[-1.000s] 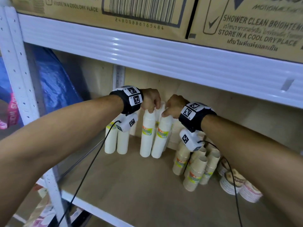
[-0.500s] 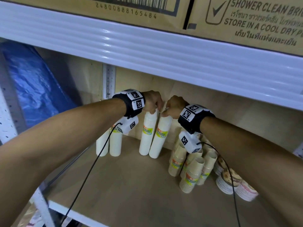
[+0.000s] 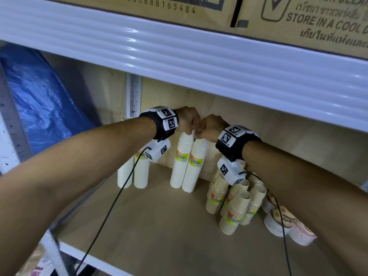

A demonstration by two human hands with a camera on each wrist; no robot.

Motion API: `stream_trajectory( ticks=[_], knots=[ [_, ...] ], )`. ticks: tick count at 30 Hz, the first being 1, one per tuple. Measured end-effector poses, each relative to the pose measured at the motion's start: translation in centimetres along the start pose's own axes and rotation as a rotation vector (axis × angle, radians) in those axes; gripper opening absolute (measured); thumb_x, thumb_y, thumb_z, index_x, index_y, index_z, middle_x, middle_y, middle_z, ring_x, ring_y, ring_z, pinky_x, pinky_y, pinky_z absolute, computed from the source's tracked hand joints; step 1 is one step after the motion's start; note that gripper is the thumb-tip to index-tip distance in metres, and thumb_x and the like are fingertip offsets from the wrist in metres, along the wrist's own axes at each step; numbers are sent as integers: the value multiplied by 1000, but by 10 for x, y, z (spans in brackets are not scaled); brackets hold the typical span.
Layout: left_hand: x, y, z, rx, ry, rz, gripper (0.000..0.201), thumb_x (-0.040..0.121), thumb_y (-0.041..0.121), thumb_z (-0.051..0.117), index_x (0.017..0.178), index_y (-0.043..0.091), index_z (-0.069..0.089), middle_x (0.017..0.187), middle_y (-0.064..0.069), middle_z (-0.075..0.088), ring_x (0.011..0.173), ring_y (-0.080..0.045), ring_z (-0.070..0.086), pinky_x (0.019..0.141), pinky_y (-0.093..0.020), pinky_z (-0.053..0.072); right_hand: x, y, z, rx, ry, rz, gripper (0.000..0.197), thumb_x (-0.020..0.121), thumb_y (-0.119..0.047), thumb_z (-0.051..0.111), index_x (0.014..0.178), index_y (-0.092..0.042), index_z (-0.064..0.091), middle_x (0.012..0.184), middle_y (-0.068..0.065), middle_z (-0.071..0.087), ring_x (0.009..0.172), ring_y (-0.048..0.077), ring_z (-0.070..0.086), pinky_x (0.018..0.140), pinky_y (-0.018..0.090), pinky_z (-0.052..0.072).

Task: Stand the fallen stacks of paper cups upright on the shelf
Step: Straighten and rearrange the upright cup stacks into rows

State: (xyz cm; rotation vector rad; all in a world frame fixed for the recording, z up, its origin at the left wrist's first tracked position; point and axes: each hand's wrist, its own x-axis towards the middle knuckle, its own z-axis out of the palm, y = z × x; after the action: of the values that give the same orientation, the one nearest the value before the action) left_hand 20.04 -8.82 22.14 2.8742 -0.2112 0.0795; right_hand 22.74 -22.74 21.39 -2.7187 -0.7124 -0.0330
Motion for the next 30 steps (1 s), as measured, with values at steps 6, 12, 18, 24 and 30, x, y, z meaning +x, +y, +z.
stream_trajectory(
  ticks=[6,12,18,24,30],
  knots=[
    [-7,1,-14,14,36,-28,40,85,11,71,124,16,65,123,-6,60,110,-22,59,87,-29,51,-1,-11,-14,-81,39,-4,35,78,-32,77,100,-5,71,97,8,69,89,24,67,66,27,50],
    [-24,-3,-41,79,110,-76,41,90,16,66,130,20,57,129,-3,53,117,-21,53,92,-28,42,-5,-32,-28,-111,80,-127,27,89,-17,65,112,-4,61,112,11,62,92,20,58,59,20,43],
    [-52,-32,-67,28,209,-190,53,92,16,65,141,9,47,146,-15,44,134,-30,42,110,-38,31,2,-60,-24,-26,75,-239,28,92,-14,62,118,-6,58,124,15,58,94,16,50,54,12,35],
    [-75,-67,-82,9,76,-306,50,87,14,70,135,12,53,107,-6,57,100,-24,54,87,-31,47,8,-99,-9,-132,52,-329,39,91,-29,64,121,-4,63,127,8,58,114,22,56,88,27,45],
    [-92,-89,-72,127,57,-336,47,83,19,76,127,15,61,125,-8,59,111,-23,57,86,-29,48,11,-128,16,-46,13,-355,44,84,-35,71,115,-5,64,120,7,60,107,23,59,83,27,49]
  ],
)
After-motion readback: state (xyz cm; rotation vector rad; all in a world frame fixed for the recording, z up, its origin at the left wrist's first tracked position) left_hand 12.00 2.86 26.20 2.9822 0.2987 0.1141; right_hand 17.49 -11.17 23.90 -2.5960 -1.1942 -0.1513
